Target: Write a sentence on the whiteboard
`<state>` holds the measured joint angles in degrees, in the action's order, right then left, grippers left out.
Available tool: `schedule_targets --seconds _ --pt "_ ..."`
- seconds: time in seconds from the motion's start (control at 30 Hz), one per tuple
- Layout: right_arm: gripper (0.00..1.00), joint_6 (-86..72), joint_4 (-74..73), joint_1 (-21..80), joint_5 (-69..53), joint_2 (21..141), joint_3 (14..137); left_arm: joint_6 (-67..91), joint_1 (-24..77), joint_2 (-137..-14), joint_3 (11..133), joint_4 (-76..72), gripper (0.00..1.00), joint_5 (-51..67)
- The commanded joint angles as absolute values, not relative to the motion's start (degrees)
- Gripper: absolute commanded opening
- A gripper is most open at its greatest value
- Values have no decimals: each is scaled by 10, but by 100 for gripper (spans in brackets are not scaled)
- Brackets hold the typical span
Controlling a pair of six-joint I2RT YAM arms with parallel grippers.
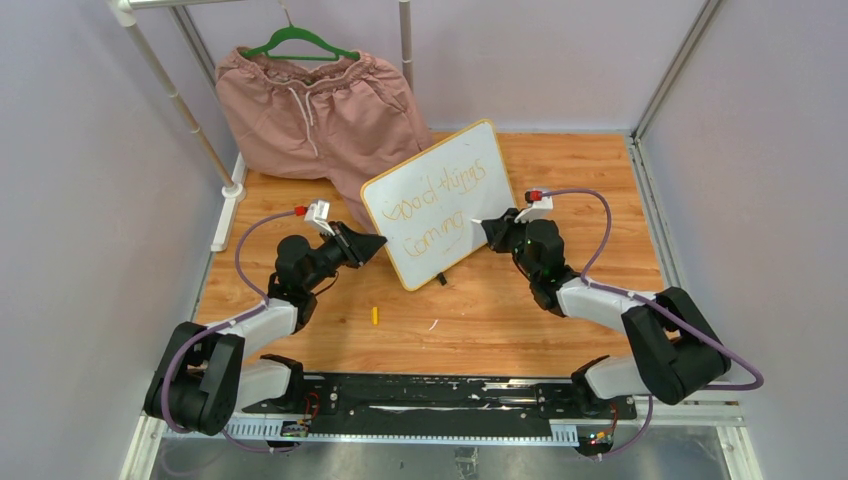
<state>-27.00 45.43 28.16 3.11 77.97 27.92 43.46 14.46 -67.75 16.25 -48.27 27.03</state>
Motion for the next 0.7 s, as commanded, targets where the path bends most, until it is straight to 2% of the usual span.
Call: schedule_targets --seconds 0.0,0.67 --pt "0 -273 464 276 37 787 288 427 149 -669 165 -490 19 278" --pt "0 -269 449 276 37 772 267 429 149 -671 164 -490 19 278"
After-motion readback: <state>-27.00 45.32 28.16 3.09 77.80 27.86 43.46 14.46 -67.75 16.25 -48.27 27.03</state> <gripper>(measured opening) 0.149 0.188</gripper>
